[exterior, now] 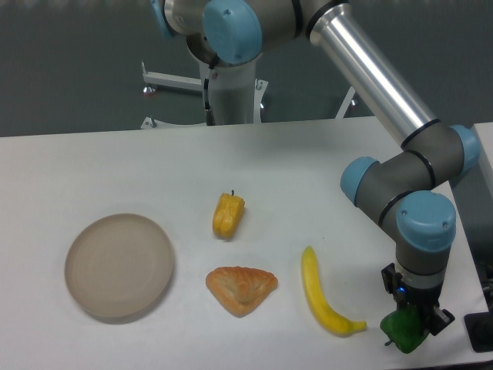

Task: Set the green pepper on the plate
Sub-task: 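Close the gripper on the green pepper beside the banana and lift, then carry the green pepper over the orange pastry toward the beige plate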

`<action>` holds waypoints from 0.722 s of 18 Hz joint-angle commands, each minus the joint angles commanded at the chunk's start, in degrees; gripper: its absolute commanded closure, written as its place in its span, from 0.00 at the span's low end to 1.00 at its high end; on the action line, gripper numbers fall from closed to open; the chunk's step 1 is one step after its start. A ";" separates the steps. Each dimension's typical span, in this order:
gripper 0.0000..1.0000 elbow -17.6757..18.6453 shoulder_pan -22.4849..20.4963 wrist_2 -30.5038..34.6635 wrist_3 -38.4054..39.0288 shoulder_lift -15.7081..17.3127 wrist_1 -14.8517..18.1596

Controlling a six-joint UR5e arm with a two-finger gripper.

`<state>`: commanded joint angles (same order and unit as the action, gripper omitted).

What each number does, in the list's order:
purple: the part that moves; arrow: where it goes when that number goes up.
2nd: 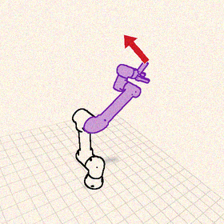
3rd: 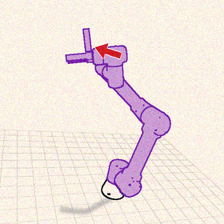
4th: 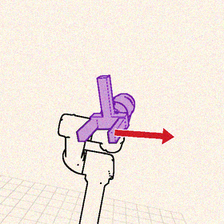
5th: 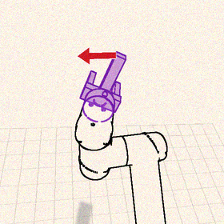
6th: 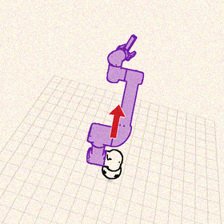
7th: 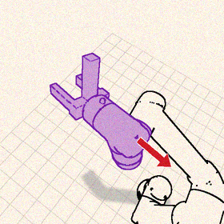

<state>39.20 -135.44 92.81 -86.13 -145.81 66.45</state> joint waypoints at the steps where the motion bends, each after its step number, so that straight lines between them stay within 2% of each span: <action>1: 0.67 0.00 0.17 -0.09 0.00 0.00 0.00; 6: 0.67 1.84 1.23 -0.26 0.26 2.10 0.61; 11: 0.67 9.83 1.84 -1.49 3.42 8.42 0.70; 13: 0.67 14.22 2.63 -2.19 5.52 11.76 0.79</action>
<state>53.41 -132.81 90.62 -80.61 -134.05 67.24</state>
